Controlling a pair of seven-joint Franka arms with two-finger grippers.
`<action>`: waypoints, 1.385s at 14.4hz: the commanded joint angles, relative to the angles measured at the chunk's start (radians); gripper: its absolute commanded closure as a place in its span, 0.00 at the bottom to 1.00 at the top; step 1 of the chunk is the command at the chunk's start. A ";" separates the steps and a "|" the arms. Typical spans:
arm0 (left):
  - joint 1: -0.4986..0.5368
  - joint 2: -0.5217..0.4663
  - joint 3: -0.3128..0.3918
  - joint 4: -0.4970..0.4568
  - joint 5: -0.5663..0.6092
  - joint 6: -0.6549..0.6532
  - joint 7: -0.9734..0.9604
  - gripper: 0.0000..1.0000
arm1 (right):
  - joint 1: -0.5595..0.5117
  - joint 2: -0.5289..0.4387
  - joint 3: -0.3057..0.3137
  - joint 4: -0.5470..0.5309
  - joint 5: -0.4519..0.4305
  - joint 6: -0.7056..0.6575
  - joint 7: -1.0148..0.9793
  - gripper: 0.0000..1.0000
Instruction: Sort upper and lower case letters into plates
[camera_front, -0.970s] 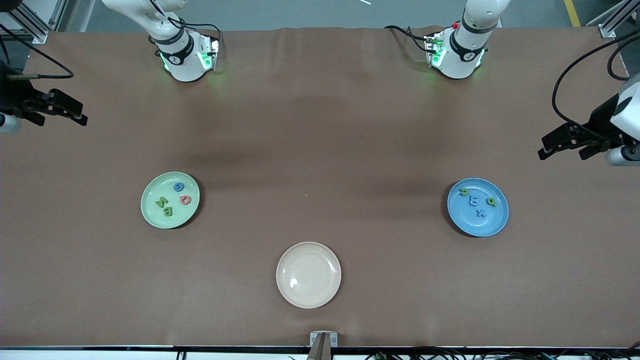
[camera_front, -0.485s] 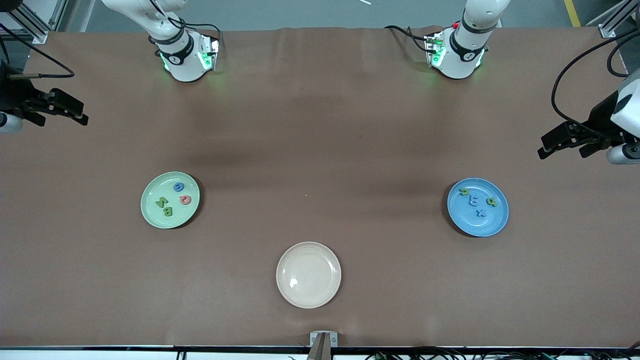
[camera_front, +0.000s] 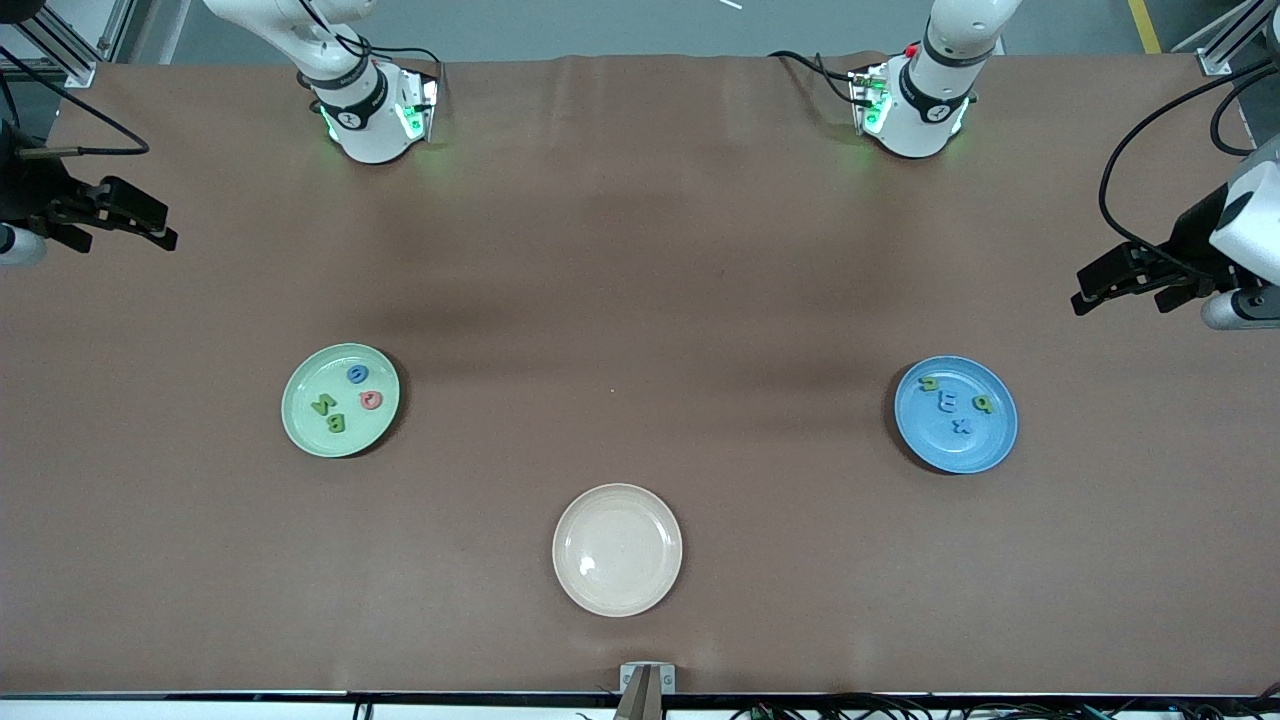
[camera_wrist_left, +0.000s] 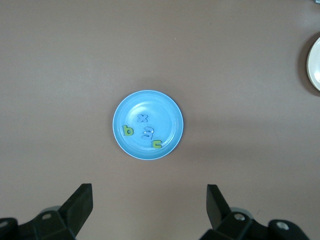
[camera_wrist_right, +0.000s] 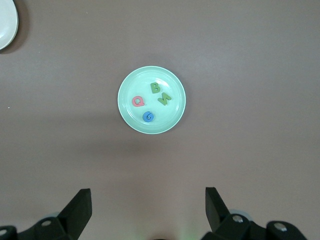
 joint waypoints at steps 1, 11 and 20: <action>0.002 0.011 -0.006 0.048 0.018 -0.017 -0.020 0.00 | 0.002 -0.032 -0.002 -0.036 0.012 0.007 -0.012 0.00; 0.005 0.035 -0.004 0.075 0.042 0.007 -0.020 0.00 | 0.003 -0.032 -0.002 -0.034 0.012 0.003 -0.012 0.00; -0.006 0.049 0.000 0.075 0.065 0.007 -0.020 0.00 | 0.003 -0.032 0.001 -0.034 0.012 0.003 -0.012 0.00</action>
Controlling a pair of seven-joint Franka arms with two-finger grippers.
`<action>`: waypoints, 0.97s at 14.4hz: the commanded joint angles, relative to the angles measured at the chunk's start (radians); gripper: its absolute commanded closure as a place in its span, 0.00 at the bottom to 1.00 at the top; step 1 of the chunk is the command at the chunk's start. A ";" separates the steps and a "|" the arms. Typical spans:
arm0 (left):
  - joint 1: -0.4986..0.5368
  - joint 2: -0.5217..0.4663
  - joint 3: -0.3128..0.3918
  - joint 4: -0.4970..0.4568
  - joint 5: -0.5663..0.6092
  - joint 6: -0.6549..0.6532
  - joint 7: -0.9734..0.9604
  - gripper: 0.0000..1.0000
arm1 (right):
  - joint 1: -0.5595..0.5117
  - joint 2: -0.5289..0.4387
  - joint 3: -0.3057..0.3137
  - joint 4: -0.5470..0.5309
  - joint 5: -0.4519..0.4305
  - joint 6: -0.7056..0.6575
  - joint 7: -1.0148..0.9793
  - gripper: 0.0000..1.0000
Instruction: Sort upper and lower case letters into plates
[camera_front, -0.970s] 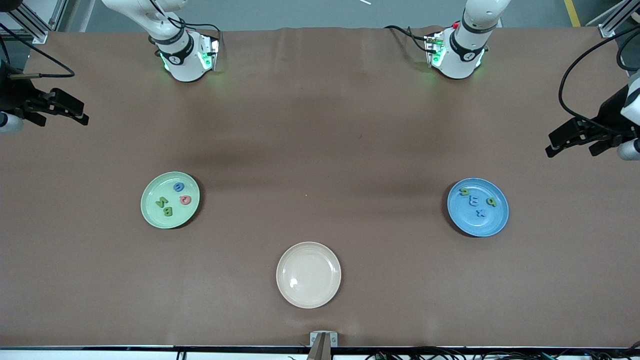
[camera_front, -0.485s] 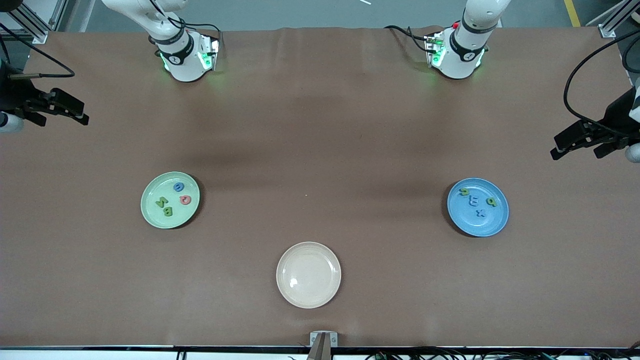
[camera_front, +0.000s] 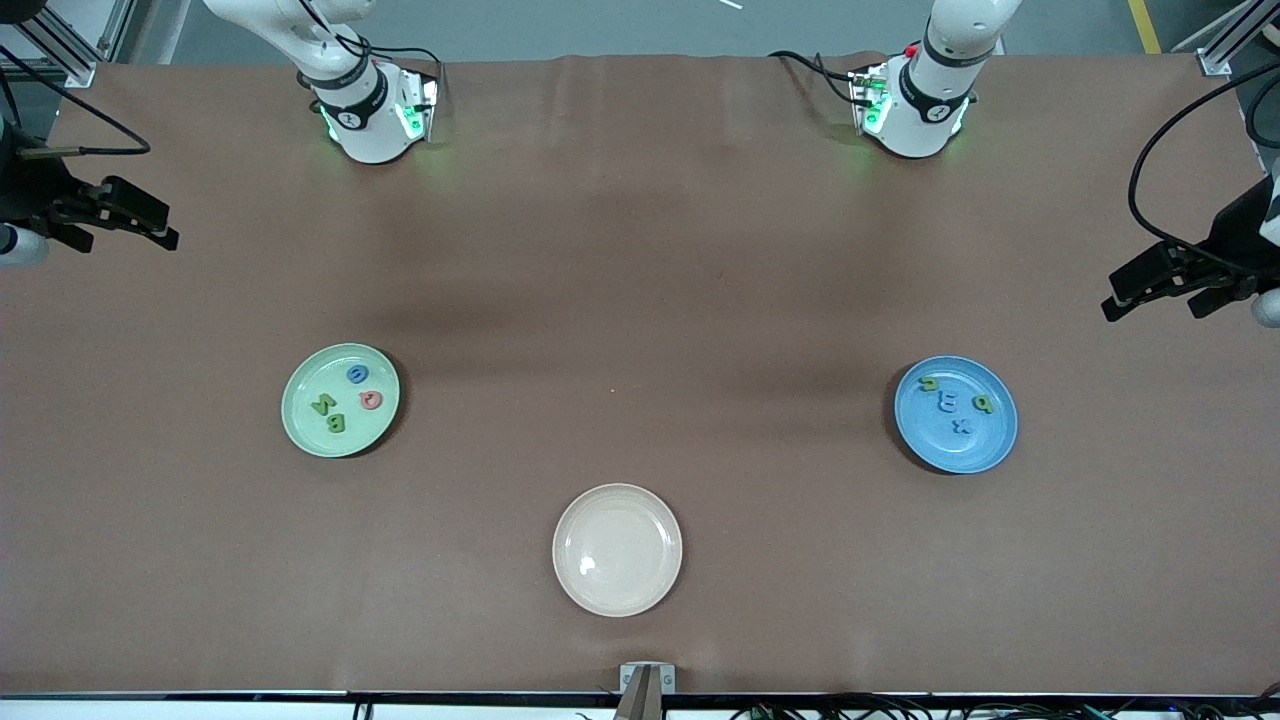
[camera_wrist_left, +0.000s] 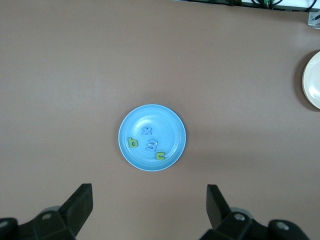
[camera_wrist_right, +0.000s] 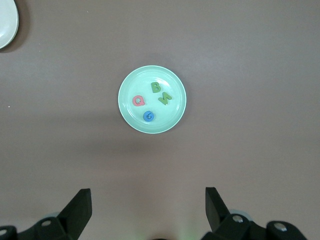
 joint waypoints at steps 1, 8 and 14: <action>-0.029 0.025 0.003 0.022 0.045 -0.002 -0.020 0.00 | 0.003 -0.032 -0.002 -0.033 0.012 0.004 -0.011 0.00; -0.742 0.006 0.711 0.024 0.043 -0.007 -0.020 0.00 | 0.003 -0.032 -0.002 -0.033 0.012 0.004 -0.011 0.00; -0.857 0.000 0.812 0.024 0.043 -0.008 -0.020 0.00 | 0.003 -0.032 -0.002 -0.032 0.012 0.004 -0.011 0.00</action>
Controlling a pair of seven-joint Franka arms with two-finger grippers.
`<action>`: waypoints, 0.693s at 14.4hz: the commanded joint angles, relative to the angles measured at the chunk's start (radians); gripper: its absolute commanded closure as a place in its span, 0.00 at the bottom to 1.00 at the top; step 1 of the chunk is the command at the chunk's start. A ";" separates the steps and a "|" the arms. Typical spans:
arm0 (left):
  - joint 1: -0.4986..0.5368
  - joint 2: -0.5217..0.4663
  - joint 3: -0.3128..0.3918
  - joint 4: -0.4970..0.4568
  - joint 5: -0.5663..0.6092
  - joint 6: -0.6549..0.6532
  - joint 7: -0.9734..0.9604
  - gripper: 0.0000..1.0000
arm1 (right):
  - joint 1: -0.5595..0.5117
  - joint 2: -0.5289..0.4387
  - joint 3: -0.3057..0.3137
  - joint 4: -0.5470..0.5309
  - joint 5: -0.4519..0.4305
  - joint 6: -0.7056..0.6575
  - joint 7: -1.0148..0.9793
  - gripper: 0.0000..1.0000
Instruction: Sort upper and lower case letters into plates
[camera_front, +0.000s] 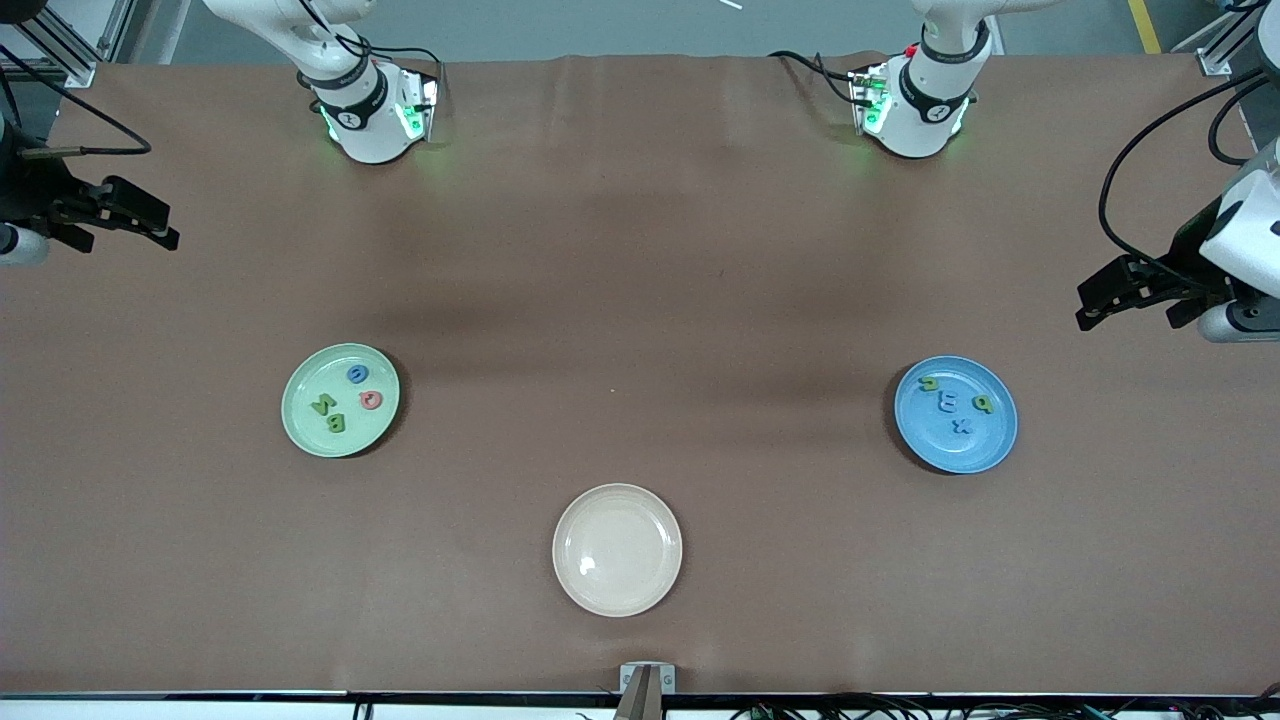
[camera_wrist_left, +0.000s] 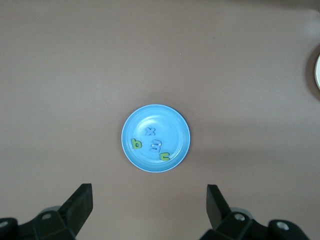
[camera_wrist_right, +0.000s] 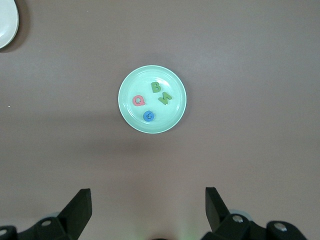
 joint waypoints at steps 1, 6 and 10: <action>-0.022 -0.007 0.010 0.010 0.020 -0.010 -0.020 0.00 | 0.001 -0.030 -0.003 -0.032 0.012 0.005 -0.011 0.00; -0.022 -0.006 0.012 0.011 0.017 -0.009 -0.018 0.00 | -0.002 -0.030 -0.003 -0.027 0.012 0.002 -0.009 0.00; -0.032 -0.006 0.012 0.011 0.017 -0.009 -0.018 0.00 | -0.002 -0.017 -0.004 0.009 0.001 -0.028 -0.003 0.00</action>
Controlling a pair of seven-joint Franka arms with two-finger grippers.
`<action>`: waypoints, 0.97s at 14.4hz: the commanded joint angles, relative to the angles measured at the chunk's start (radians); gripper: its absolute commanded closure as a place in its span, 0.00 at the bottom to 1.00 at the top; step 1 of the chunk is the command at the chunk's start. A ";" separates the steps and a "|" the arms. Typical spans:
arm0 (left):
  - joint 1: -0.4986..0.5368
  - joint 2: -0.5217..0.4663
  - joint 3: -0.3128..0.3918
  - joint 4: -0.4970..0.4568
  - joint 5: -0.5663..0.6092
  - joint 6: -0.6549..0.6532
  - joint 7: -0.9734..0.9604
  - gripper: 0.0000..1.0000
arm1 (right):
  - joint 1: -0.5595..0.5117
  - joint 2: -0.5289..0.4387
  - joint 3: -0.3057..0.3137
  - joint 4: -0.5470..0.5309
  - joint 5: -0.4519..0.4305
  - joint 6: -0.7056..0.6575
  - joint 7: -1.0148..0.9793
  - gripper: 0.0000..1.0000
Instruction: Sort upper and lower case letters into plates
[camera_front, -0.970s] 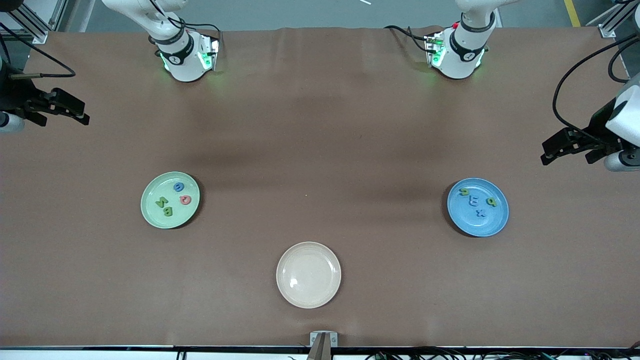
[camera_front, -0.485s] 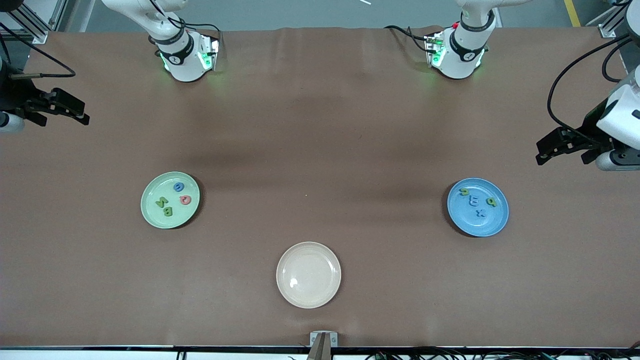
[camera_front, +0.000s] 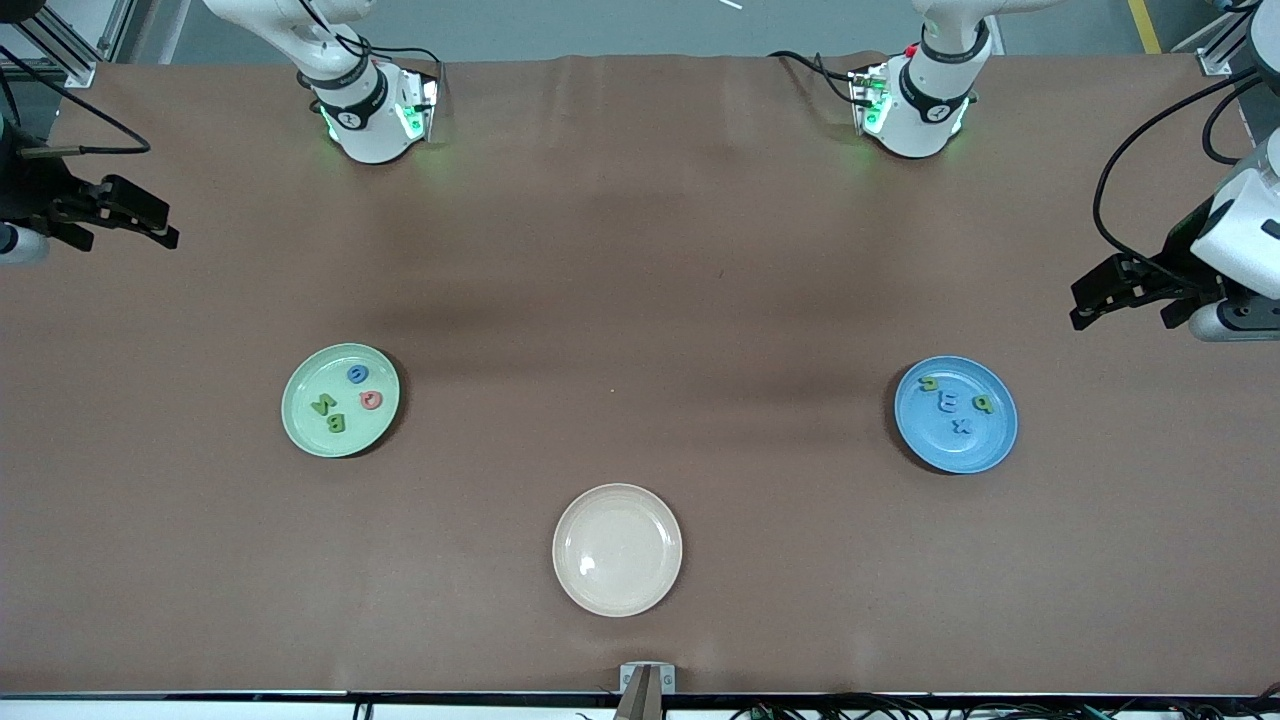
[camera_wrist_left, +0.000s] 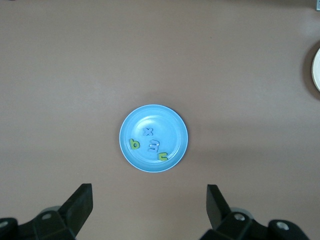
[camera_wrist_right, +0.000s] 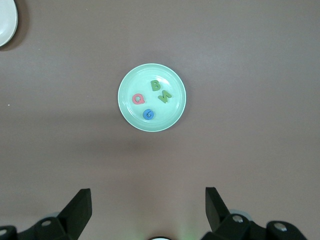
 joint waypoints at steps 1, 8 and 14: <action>-0.019 -0.006 0.011 0.011 0.017 -0.009 -0.018 0.00 | 0.000 -0.016 -0.002 0.003 0.001 -0.013 0.000 0.00; -0.042 -0.006 0.040 0.011 0.012 -0.009 -0.015 0.00 | -0.019 0.037 -0.003 0.047 0.003 -0.004 -0.006 0.00; -0.078 -0.006 0.074 0.011 0.012 -0.007 -0.015 0.00 | 0.000 0.037 0.003 0.046 0.012 0.000 -0.005 0.00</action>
